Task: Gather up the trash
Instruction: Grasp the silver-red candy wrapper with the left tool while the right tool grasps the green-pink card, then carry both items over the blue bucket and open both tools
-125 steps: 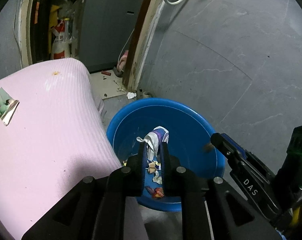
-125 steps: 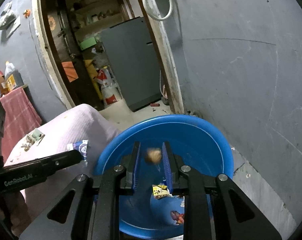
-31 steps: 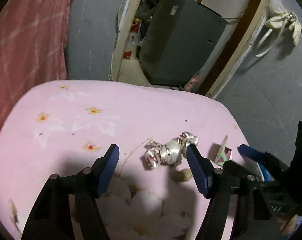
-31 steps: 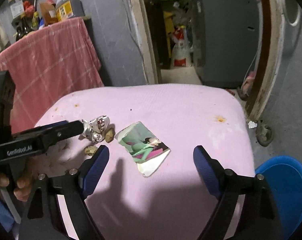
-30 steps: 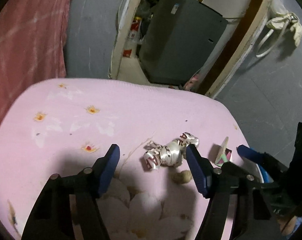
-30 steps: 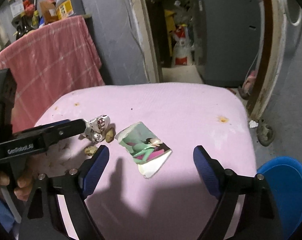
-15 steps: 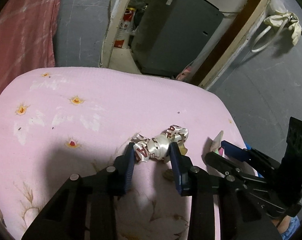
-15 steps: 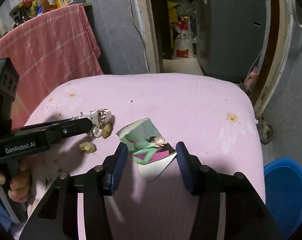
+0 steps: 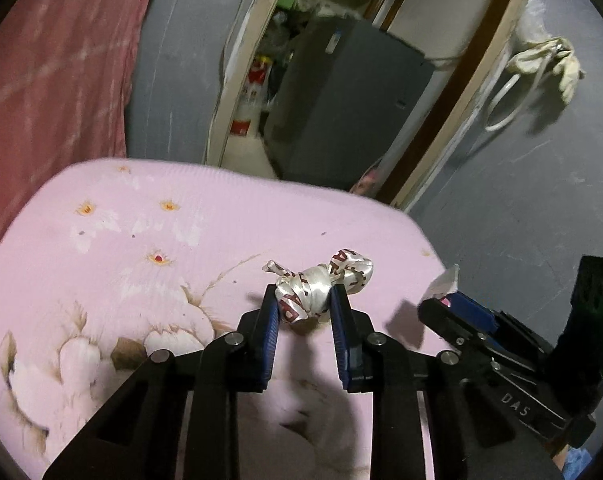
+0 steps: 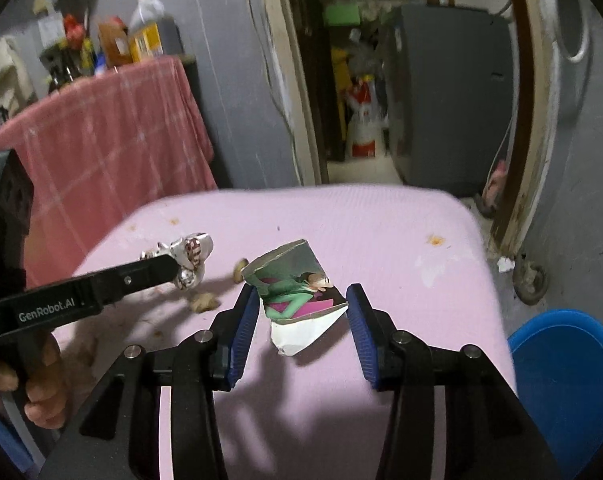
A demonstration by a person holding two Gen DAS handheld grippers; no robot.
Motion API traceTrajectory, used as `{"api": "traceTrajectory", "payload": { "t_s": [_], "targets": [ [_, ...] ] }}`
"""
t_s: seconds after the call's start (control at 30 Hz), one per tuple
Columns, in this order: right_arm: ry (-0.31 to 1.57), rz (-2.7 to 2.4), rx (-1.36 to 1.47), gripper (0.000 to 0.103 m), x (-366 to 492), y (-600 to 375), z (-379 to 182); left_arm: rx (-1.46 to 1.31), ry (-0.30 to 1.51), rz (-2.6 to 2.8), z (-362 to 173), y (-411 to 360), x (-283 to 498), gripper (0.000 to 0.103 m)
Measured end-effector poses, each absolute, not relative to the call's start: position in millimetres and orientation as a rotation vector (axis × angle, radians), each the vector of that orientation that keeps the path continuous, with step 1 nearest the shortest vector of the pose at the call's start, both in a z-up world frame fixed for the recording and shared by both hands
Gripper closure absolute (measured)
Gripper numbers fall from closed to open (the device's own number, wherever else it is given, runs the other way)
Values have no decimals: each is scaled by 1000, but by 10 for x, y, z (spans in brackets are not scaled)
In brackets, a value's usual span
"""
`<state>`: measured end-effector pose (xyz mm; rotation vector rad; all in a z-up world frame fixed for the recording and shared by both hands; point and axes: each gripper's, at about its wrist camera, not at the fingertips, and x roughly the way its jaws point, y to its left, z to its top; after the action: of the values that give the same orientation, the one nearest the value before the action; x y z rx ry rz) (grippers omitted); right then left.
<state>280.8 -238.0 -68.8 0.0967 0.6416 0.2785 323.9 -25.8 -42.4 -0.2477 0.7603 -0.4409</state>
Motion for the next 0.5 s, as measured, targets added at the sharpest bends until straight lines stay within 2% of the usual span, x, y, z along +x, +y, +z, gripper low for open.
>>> {"api": "traceTrajectory", "payload": {
  "t_s": [0.33, 0.5],
  "targets": [
    [329, 156, 87, 60, 2047, -2853, -36, -181, 517, -504, 142, -805, 2656, 82],
    [246, 80, 74, 59, 1771, -3190, 227, -150, 403, -567, 405, -1211, 2418, 82]
  ]
}}
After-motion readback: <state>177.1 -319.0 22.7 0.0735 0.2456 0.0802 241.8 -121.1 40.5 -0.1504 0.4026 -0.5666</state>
